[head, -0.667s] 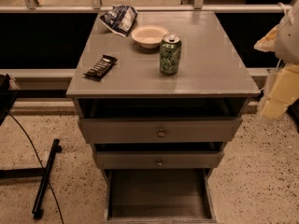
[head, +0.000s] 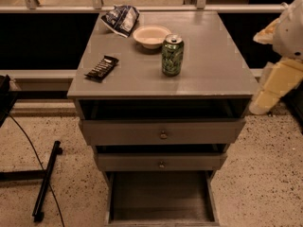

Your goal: Place green can into bottom drawer

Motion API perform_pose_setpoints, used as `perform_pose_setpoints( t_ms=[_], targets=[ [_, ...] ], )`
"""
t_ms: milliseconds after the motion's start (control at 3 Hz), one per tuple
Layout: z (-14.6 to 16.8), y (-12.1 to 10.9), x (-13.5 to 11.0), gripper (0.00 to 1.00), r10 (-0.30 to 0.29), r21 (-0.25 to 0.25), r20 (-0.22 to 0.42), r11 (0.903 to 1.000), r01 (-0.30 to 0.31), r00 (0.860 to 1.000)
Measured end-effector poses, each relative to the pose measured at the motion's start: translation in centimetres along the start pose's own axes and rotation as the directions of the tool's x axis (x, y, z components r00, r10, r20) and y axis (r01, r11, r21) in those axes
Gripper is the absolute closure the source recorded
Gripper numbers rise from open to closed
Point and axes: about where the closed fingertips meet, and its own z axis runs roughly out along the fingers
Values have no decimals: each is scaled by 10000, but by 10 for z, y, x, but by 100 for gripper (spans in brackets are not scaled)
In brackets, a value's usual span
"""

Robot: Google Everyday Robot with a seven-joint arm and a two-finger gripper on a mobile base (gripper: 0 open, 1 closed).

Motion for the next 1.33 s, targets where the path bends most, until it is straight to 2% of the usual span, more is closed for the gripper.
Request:
perform_pose_setpoints(
  t_ms=[333, 667, 1000, 1333],
  targets=[
    [30, -44, -16, 0, 137, 578, 1552, 9981, -229, 9878],
    [76, -99, -68, 0, 625, 614, 4323, 9932, -985, 8995],
    [102, -124, -99, 0, 1028, 288, 5634, 9892, -1439, 8198],
    [133, -139, -120, 0, 1624, -234, 6218, 9817, -1891, 7661]
  ],
)
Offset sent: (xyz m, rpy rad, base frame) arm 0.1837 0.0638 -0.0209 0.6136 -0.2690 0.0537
